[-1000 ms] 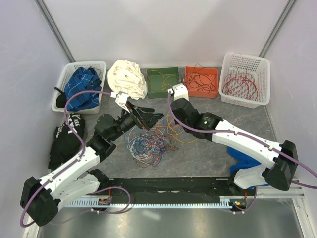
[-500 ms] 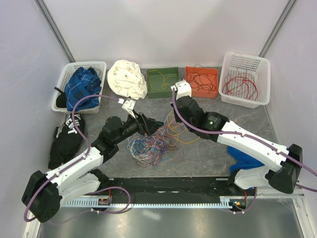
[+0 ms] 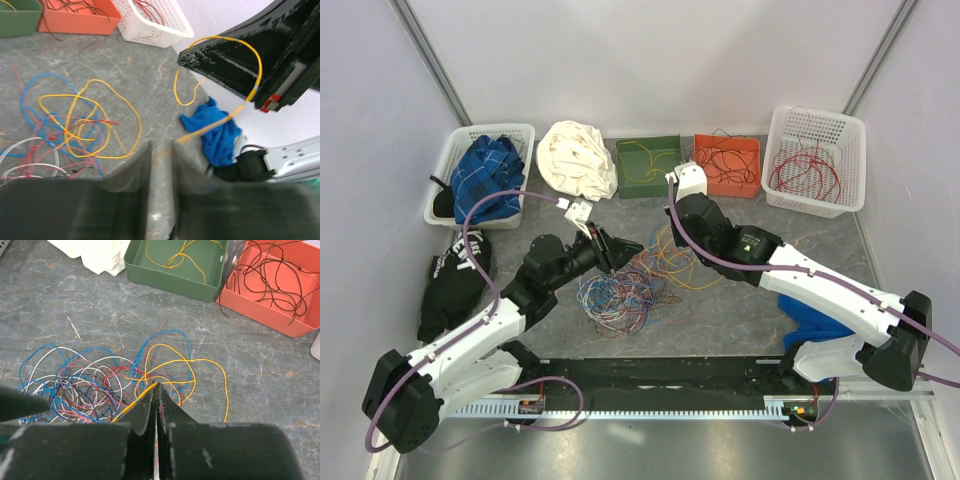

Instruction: Untangle the cables

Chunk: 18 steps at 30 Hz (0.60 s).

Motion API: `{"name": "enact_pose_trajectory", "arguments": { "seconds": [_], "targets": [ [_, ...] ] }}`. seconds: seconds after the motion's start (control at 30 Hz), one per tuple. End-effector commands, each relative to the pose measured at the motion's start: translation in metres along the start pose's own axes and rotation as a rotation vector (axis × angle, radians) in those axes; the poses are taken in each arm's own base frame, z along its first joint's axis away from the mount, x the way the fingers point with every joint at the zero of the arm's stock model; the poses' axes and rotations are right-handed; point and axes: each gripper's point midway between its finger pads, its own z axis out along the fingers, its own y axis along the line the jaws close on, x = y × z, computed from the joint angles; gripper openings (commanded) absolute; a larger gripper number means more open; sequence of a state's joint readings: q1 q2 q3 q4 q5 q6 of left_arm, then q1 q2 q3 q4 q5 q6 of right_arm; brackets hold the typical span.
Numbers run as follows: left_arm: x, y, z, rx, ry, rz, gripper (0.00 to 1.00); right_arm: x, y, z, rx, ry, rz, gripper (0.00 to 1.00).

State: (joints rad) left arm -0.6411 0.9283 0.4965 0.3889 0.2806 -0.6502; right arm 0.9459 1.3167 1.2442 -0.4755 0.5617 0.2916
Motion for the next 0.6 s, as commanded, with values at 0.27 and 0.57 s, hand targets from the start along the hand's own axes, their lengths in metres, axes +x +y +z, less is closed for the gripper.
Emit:
{"name": "enact_pose_trajectory", "arguments": {
  "seconds": [0.27, 0.57],
  "targets": [
    [-0.017, -0.009, -0.01, -0.006, -0.041, 0.052, 1.0, -0.028, -0.002, -0.022, -0.042, -0.084, 0.054, 0.0],
    [-0.038, -0.02, -0.031, 0.03, -0.191, 0.065, 1.0, -0.029, -0.002, -0.024, -0.053, -0.087, 0.062, 0.0]
  ]
}}
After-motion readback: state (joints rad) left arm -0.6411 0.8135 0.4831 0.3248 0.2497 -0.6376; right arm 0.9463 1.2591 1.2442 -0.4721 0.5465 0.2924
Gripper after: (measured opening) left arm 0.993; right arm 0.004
